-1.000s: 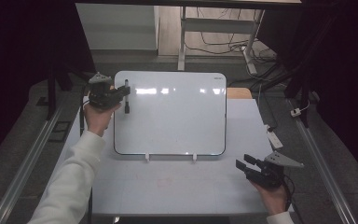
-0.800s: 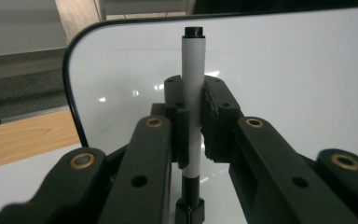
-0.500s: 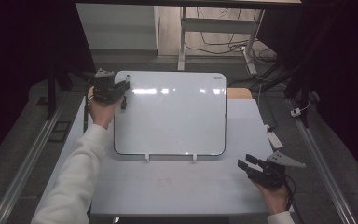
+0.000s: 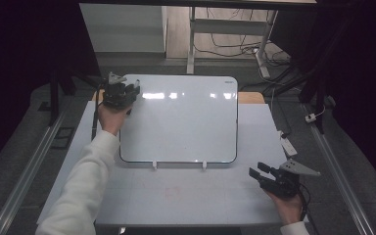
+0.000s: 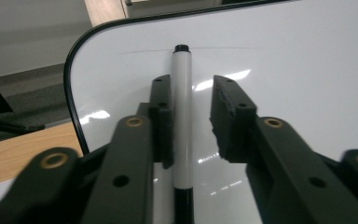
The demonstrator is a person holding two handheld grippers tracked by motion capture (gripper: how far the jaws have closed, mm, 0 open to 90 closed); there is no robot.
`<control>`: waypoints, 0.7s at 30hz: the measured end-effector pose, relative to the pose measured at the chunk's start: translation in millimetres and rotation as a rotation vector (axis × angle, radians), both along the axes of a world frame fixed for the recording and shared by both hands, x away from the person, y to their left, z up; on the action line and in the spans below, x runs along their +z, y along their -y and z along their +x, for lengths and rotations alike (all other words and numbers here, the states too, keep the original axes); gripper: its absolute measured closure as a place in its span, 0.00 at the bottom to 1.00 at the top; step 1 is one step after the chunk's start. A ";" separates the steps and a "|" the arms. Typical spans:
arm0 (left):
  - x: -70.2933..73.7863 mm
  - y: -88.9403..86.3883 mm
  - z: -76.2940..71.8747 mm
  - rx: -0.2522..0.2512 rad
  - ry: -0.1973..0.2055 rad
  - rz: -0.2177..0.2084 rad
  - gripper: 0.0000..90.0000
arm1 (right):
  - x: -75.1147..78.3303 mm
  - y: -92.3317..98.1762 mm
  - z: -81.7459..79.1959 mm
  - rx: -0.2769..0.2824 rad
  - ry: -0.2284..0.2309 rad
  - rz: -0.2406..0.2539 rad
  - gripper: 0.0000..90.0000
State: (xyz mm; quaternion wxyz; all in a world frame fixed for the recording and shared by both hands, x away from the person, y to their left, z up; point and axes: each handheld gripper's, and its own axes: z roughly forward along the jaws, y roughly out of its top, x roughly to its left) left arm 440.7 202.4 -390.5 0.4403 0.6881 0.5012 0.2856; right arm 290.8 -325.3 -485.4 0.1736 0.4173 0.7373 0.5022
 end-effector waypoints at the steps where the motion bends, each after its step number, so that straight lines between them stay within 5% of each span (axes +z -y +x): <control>1: 1.1 -1.2 -2.0 -0.010 -0.001 -0.003 0.71 | -0.1 0.4 0.2 0.002 -0.001 -0.001 0.55; 10: 1.8 -16.1 -30.7 -0.125 -0.023 -0.022 0.51 | -3.6 2.4 2.5 0.024 0.019 -0.053 0.53; 21: -23.0 -25.3 -77.8 -0.249 -0.068 -0.010 0.44 | -6.1 -4.9 4.7 0.054 0.043 -0.098 0.51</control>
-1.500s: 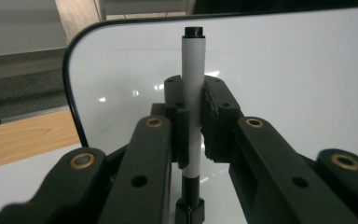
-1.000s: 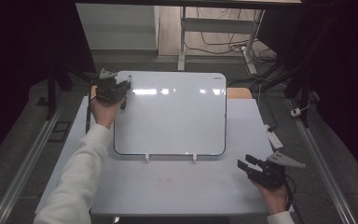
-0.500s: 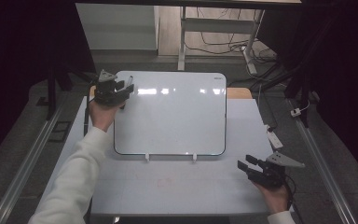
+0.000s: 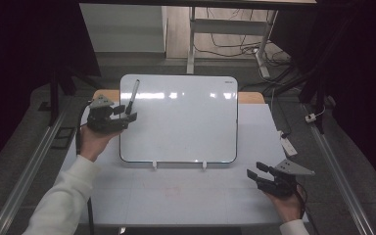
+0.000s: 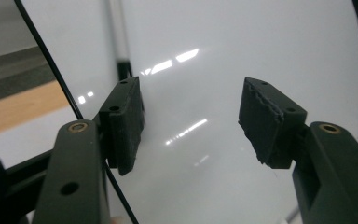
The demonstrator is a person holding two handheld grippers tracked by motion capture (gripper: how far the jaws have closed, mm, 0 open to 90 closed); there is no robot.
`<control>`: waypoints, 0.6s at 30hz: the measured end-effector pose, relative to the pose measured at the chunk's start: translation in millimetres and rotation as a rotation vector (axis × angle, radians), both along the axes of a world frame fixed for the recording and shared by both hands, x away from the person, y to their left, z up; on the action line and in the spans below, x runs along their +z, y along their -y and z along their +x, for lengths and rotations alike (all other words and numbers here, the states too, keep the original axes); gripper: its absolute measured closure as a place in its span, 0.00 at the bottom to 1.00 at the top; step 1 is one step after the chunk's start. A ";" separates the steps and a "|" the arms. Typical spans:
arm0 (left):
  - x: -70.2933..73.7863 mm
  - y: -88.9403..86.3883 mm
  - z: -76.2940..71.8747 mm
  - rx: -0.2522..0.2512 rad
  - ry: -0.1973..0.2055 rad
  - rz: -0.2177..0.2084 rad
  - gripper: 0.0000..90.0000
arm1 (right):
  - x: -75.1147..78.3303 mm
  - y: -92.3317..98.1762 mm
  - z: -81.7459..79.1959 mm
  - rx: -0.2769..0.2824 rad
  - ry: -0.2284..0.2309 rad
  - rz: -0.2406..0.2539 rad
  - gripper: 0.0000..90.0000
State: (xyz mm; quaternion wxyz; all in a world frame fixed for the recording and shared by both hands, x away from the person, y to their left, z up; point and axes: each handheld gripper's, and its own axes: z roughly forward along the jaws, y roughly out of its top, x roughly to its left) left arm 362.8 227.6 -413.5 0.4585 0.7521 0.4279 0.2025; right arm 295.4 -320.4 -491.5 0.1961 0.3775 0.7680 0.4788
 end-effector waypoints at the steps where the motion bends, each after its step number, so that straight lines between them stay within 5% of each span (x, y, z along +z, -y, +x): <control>1: -3.2 -0.5 -4.7 -0.008 -0.006 0.002 0.43 | -0.3 -0.5 0.2 0.002 0.002 0.000 0.51; 18: -66.6 -25.4 -84.0 -0.066 -0.129 -0.046 0.35 | -2.9 -5.1 3.5 0.022 0.027 -0.030 0.50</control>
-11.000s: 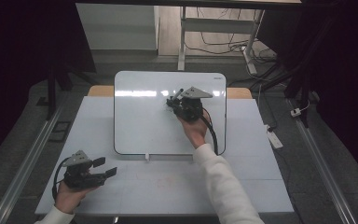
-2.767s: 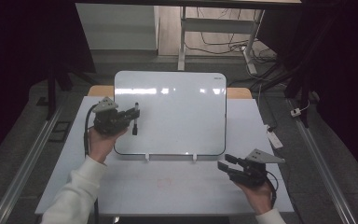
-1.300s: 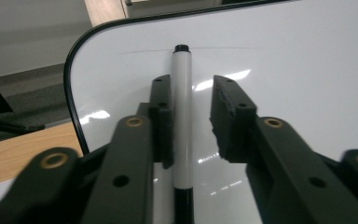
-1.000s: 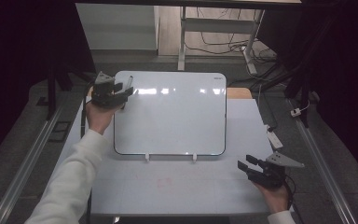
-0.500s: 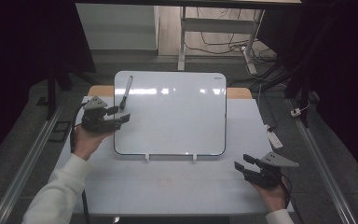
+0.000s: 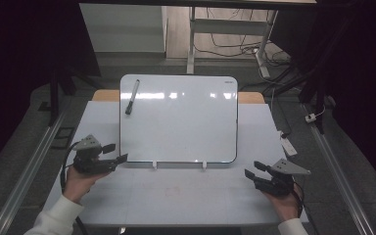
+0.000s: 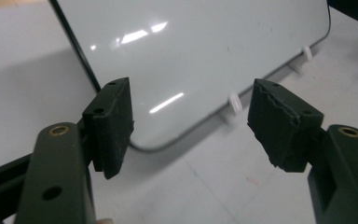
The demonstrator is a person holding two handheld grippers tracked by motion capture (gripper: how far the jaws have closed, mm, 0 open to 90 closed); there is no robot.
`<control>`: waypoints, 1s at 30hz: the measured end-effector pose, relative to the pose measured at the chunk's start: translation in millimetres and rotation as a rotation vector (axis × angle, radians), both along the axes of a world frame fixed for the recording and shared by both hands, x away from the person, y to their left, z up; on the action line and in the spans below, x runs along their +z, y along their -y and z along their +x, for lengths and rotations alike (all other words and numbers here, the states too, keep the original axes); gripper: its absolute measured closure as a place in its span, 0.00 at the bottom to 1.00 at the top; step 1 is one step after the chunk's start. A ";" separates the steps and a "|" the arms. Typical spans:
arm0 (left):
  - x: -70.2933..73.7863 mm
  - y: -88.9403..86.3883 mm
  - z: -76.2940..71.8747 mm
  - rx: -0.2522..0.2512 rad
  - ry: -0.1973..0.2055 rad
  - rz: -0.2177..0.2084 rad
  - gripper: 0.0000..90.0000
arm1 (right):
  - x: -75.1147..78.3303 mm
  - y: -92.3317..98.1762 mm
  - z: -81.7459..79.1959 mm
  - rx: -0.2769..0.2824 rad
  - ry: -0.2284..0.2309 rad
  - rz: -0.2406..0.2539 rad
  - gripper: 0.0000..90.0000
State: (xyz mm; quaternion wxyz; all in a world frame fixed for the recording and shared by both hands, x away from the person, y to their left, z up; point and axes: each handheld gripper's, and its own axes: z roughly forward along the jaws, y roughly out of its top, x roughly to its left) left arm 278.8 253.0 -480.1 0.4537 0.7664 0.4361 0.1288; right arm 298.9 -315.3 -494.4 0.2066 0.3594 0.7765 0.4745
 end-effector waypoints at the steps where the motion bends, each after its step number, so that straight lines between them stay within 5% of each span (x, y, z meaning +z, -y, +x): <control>1: -4.0 -1.4 -4.2 0.000 -0.007 -0.003 0.35 | 0.0 -0.3 0.1 0.004 0.005 -0.003 0.50; 12: -34.8 -11.3 -37.2 -0.009 -0.060 -0.016 0.33 | -0.7 -2.7 1.5 0.025 0.023 -0.018 0.50; 30: -42.2 -3.9 -38.3 -0.032 -0.055 0.017 0.32 | -1.1 -7.3 1.8 0.042 0.031 -0.043 0.50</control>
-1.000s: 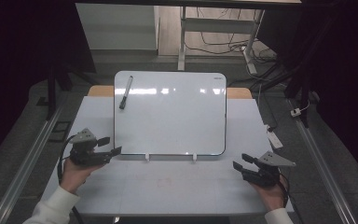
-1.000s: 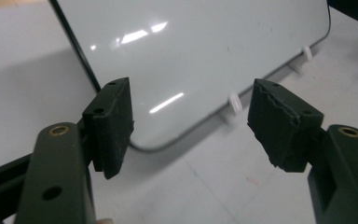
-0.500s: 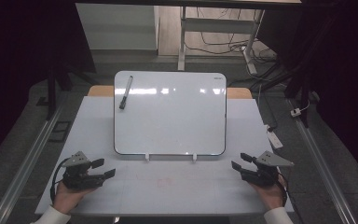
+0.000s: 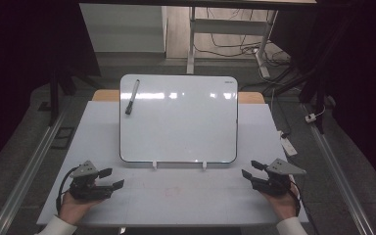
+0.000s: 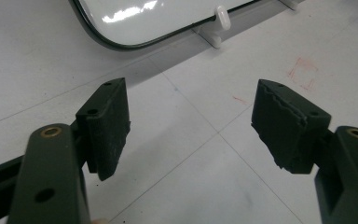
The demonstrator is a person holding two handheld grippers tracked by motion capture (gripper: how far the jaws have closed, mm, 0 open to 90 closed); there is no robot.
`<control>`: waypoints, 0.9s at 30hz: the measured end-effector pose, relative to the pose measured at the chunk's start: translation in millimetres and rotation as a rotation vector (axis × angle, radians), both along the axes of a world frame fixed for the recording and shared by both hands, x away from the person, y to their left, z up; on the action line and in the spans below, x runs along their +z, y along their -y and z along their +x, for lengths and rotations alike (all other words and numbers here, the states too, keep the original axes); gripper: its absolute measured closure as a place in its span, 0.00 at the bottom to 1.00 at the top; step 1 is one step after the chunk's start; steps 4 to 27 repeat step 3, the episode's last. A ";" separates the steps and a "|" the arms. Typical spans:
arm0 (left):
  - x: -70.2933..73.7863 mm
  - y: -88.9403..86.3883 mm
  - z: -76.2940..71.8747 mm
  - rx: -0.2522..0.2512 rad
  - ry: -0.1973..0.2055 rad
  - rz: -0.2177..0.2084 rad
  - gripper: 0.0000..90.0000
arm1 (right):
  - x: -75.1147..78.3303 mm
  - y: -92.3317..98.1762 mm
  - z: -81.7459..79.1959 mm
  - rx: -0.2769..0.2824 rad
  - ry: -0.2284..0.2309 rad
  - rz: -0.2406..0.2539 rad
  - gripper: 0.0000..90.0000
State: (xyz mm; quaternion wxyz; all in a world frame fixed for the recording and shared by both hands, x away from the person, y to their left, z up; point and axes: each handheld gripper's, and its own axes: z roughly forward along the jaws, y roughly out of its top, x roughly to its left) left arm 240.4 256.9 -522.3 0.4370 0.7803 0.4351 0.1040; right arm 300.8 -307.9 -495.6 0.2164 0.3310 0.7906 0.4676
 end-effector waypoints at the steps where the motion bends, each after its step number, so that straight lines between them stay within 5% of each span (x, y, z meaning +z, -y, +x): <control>1: -0.2 -0.2 0.1 0.001 0.000 0.000 0.31 | -0.1 -0.1 0.0 0.001 0.000 -0.001 0.50; 27: -0.7 -0.4 0.2 0.001 -0.002 -0.001 0.31 | -0.2 -0.3 0.0 0.002 0.001 -0.002 0.50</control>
